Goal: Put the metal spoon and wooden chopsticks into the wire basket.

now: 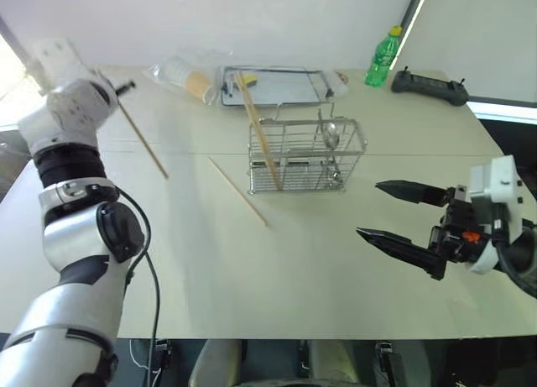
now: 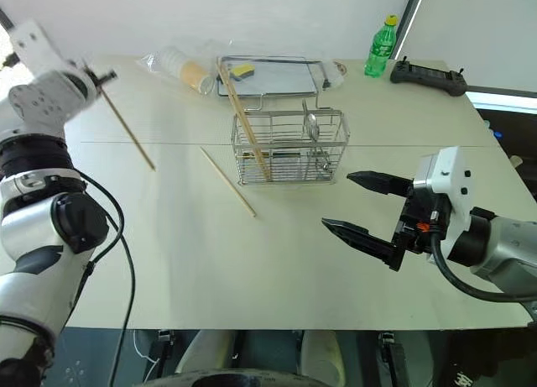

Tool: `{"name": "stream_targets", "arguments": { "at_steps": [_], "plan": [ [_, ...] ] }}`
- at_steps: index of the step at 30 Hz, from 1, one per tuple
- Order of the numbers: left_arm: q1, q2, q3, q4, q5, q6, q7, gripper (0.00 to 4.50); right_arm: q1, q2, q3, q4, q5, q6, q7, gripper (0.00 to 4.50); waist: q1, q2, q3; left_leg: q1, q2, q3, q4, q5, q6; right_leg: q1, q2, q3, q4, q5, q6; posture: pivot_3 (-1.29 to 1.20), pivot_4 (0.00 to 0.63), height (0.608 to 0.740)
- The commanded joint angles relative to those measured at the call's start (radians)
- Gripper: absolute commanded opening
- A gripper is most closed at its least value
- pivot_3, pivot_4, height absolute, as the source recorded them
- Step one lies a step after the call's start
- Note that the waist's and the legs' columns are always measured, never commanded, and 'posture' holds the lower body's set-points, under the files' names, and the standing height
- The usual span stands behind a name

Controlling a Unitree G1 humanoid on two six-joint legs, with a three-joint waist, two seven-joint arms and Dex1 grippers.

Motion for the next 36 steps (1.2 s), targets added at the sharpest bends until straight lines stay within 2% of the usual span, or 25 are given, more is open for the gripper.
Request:
{"name": "stream_targets", "arguments": {
  "at_steps": [1, 6, 12, 17, 26, 29, 36],
  "plan": [
    [-0.036, -0.008, -0.066, -0.139, -0.045, -0.164, -0.184, 0.02, -0.020, -0.011, -0.002, 0.010, 0.009, -0.018, 0.004, 4.50, 0.000, 0.000, 0.000, 0.000, 0.000, 0.000, 0.000, 0.000, 0.000, 0.000, 0.000, 0.000, 0.000, 0.000, 0.000, 0.00, 0.150, 0.709],
    [-0.100, -0.095, -0.022, -0.252, -0.259, -0.162, -0.364, 0.02, -0.047, -0.032, -0.007, 0.038, 0.020, -0.007, 0.013, 4.50, -0.001, 0.000, 0.000, -0.001, 0.000, 0.000, 0.001, 0.000, 0.000, 0.001, -0.001, 0.000, -0.001, 0.000, 0.000, 0.00, 0.150, 0.709],
    [-0.079, -0.170, -0.107, -0.399, -0.397, -0.096, -0.524, 0.02, -0.019, -0.033, -0.029, 0.028, 0.016, -0.003, 0.016, 4.50, -0.003, 0.001, 0.000, 0.000, 0.000, 0.001, 0.001, 0.000, 0.002, 0.001, 0.000, 0.000, 0.000, 0.000, 0.000, 0.00, 0.150, 0.709],
    [-0.030, -0.216, -0.188, -0.462, -0.384, -0.116, -0.554, 0.02, 0.005, -0.026, -0.051, 0.005, 0.033, -0.002, -0.001, 4.50, -0.002, 0.001, 0.000, 0.001, 0.000, 0.000, 0.002, 0.000, 0.002, 0.002, 0.001, 0.000, 0.000, 0.000, 0.001, 0.00, 0.150, 0.709],
    [0.091, -0.279, -0.319, -0.445, -0.271, -0.230, -0.582, 0.02, 0.040, -0.010, -0.086, -0.023, 0.056, -0.012, -0.056, 4.50, -0.001, 0.001, 0.000, 0.000, 0.000, 0.000, 0.002, 0.000, 0.002, 0.002, 0.001, 0.000, 0.000, 0.000, -0.001, 0.00, 0.150, 0.709],
    [0.105, -0.315, -0.311, -0.440, -0.284, -0.239, -0.568, 1.04, 0.044, -0.007, -0.089, -0.026, 0.064, -0.015, -0.072, 4.50, 0.000, 0.001, 0.000, 0.000, 0.000, 0.000, 0.002, -0.001, 0.003, 0.002, 0.001, 0.000, -0.001, 0.000, -0.001, 0.00, 0.150, 0.709],
    [0.112, -0.329, -0.296, -0.454, -0.304, -0.218, -0.551, 4.45, 0.057, -0.001, -0.087, -0.034, 0.066, -0.018, -0.087, 4.50, -0.001, 0.001, 0.000, 0.000, 0.000, 0.000, 0.003, -0.001, 0.004, 0.002, 0.001, 0.000, -0.001, 0.000, -0.001, 0.00, 0.150, 0.709]
  ]
}}
